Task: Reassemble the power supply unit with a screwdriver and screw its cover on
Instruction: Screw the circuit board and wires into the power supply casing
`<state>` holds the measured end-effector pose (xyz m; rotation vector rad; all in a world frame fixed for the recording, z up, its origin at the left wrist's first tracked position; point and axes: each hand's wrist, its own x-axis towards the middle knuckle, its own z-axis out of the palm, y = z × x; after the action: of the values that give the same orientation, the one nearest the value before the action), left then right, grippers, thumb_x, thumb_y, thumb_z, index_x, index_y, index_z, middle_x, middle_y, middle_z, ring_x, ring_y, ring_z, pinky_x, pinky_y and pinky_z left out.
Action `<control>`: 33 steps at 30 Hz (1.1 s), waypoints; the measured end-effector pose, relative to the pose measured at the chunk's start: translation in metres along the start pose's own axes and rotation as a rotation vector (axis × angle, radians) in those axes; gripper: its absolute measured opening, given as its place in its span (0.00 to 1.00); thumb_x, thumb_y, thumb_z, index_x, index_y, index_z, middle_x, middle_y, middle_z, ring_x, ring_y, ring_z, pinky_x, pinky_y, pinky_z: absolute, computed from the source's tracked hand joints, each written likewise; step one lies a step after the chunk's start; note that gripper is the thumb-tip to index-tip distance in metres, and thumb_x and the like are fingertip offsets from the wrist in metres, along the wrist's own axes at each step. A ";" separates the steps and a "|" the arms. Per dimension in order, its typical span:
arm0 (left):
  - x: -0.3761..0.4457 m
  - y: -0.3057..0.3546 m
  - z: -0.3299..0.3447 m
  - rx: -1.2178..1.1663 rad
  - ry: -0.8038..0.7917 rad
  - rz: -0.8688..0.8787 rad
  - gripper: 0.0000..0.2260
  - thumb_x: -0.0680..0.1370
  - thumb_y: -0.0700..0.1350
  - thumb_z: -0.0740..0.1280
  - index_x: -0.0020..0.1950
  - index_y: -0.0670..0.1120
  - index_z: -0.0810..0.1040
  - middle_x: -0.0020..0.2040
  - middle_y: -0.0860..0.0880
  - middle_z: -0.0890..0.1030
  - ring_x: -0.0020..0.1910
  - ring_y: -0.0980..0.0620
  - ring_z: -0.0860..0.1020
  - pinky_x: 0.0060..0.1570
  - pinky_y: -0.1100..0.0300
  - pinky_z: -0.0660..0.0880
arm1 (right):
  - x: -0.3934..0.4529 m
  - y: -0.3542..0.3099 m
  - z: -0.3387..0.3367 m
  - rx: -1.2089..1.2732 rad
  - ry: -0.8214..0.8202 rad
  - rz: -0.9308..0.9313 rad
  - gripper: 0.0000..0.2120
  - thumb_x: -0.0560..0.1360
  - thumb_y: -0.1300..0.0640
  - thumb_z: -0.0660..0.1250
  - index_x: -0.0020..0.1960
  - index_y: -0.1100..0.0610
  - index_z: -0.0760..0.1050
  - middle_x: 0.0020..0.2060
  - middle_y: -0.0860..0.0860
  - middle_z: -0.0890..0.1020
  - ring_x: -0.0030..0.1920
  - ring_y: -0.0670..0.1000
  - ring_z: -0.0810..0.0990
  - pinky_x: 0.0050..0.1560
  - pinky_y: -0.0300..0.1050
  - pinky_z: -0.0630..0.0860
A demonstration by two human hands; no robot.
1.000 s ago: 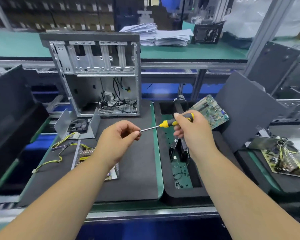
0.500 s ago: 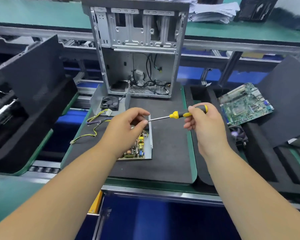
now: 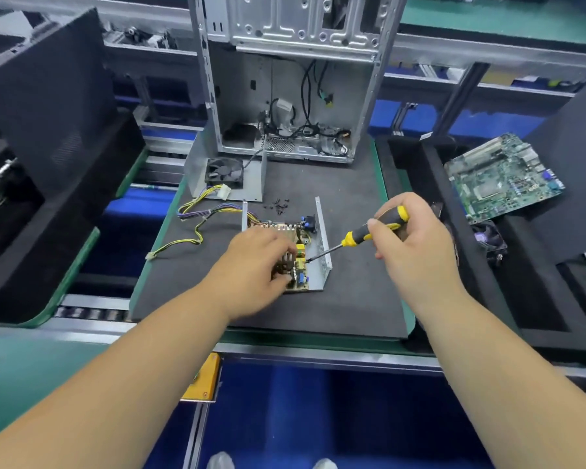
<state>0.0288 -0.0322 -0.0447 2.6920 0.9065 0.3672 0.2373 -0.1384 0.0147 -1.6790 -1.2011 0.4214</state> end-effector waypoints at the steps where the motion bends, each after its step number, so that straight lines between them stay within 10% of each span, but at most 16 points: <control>1: 0.000 0.000 0.005 0.060 -0.039 0.029 0.19 0.73 0.49 0.72 0.63 0.47 0.77 0.60 0.49 0.77 0.62 0.46 0.72 0.64 0.52 0.66 | -0.004 0.003 0.002 -0.025 -0.023 -0.005 0.04 0.74 0.54 0.64 0.43 0.48 0.69 0.34 0.44 0.82 0.31 0.53 0.75 0.31 0.46 0.69; 16: 0.004 0.013 0.033 0.433 -0.082 0.167 0.14 0.73 0.46 0.69 0.58 0.54 0.82 0.63 0.47 0.74 0.66 0.41 0.69 0.62 0.50 0.66 | -0.020 0.014 0.021 -0.348 -0.147 -0.134 0.06 0.76 0.53 0.65 0.47 0.50 0.67 0.40 0.48 0.81 0.36 0.49 0.77 0.39 0.52 0.76; 23: 0.004 0.012 0.037 0.362 -0.027 0.146 0.10 0.72 0.42 0.71 0.52 0.51 0.85 0.49 0.48 0.79 0.60 0.42 0.74 0.58 0.50 0.73 | -0.018 0.015 0.030 -0.407 -0.185 -0.134 0.06 0.76 0.55 0.65 0.48 0.52 0.67 0.37 0.49 0.78 0.36 0.53 0.76 0.39 0.53 0.76; 33: 0.008 0.003 0.029 0.270 -0.056 0.129 0.12 0.77 0.42 0.62 0.59 0.44 0.78 0.59 0.46 0.78 0.61 0.43 0.72 0.63 0.51 0.68 | -0.015 0.022 0.039 -0.429 -0.213 -0.117 0.06 0.76 0.54 0.64 0.48 0.51 0.67 0.38 0.48 0.80 0.37 0.52 0.76 0.39 0.52 0.76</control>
<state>0.0463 -0.0346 -0.0698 3.0004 0.8200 0.2073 0.2131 -0.1321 -0.0255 -1.9466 -1.6255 0.2876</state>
